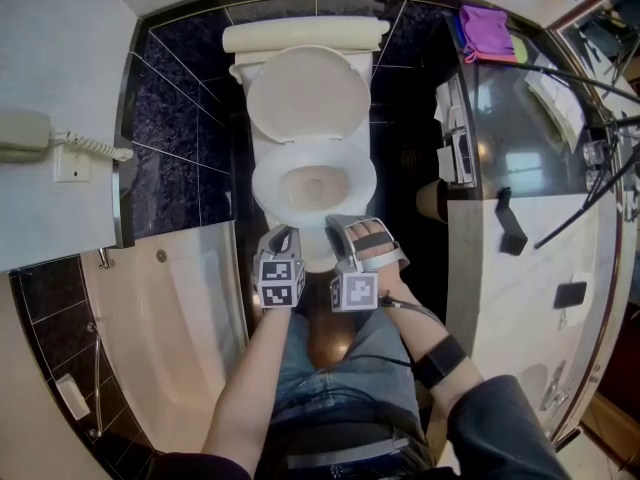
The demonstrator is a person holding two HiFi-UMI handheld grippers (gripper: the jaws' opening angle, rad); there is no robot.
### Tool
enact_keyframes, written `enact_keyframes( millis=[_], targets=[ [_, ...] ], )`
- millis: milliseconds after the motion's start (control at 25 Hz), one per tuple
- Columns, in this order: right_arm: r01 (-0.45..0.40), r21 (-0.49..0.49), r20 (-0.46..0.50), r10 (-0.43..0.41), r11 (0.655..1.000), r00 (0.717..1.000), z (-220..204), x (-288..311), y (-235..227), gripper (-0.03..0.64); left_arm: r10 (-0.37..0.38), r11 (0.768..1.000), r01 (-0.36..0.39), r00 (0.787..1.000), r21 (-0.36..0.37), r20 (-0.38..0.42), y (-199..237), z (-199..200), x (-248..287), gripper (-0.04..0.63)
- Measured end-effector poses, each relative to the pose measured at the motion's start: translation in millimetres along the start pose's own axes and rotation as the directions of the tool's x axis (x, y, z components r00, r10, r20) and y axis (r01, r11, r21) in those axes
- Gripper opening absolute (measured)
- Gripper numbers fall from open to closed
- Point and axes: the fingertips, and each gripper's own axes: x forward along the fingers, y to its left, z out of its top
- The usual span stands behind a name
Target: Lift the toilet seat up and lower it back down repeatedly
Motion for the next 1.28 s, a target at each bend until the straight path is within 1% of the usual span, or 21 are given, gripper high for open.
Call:
enact_keyframes(
  millis=[160, 280, 440, 600, 640, 680, 840, 1040, 1120, 1200, 1280],
  targets=[
    [-0.025, -0.003, -0.026, 0.025, 1.000, 0.999, -4.0, -3.0, 37.0, 0.107, -0.016, 1.000, 0.016, 1.000, -0.027, -0.026, -7.2, -33.6, -2.2, -0.005],
    [-0.071, 0.000, -0.044, 0.071, 0.997, 0.997, -7.5, -5.3, 66.6, 0.104, -0.026, 0.999, 0.023, 0.998, -0.041, -0.054, -12.0, -60.7, -1.4, -0.005],
    [-0.100, -0.014, -0.068, 0.099, 0.995, 0.993, -14.7, -5.2, 96.7, 0.104, -0.060, 0.996, 0.055, 0.995, -0.065, -0.079, -23.8, -82.4, -0.7, -0.005],
    [-0.163, 0.020, -0.052, 0.164, 0.986, 0.985, -16.6, -10.7, 129.4, 0.090, -0.044, 0.998, 0.040, 0.994, -0.048, -0.097, -20.3, -118.3, 9.6, -0.005],
    [-0.164, 0.041, -0.046, 0.166, 0.986, 0.985, -17.2, -12.7, 133.8, 0.061, -0.052, 0.998, 0.047, 0.993, -0.047, -0.105, -22.2, -123.6, 10.5, -0.005],
    [-0.158, 0.070, -0.043, 0.161, 0.985, 0.986, -19.1, -14.6, 136.7, 0.017, -0.066, 0.997, 0.060, 0.991, -0.050, -0.119, -25.7, -128.5, 10.5, -0.005],
    [-0.097, 0.178, -0.087, 0.114, 0.979, 0.990, -45.4, -10.2, 142.8, 0.017, -0.091, 0.996, 0.086, 0.978, -0.032, -0.188, -33.2, -168.2, 17.0, -0.006],
    [-0.038, 0.304, -0.153, 0.088, 0.952, 0.984, -82.6, 16.9, 148.2, 0.017, -0.098, 0.995, 0.094, 0.964, -0.028, -0.248, -35.9, -227.9, 35.1, -0.006],
    [-0.028, 0.332, -0.165, 0.088, 0.943, 0.982, -93.0, 30.3, 154.4, 0.018, -0.096, 0.995, 0.091, 0.957, -0.030, -0.273, -35.4, -252.0, 42.9, -0.006],
    [-0.031, 0.348, -0.174, 0.097, 0.937, 0.980, -99.8, 41.8, 164.5, 0.018, -0.093, 0.995, 0.083, 0.950, -0.048, -0.299, -33.9, -278.3, 48.1, -0.006],
    [-0.039, 0.358, -0.178, 0.109, 0.933, 0.978, -103.5, 49.8, 175.9, 0.018, -0.101, 0.994, 0.085, 0.951, -0.066, -0.294, -34.1, -294.9, 53.9, -0.006]
  ],
)
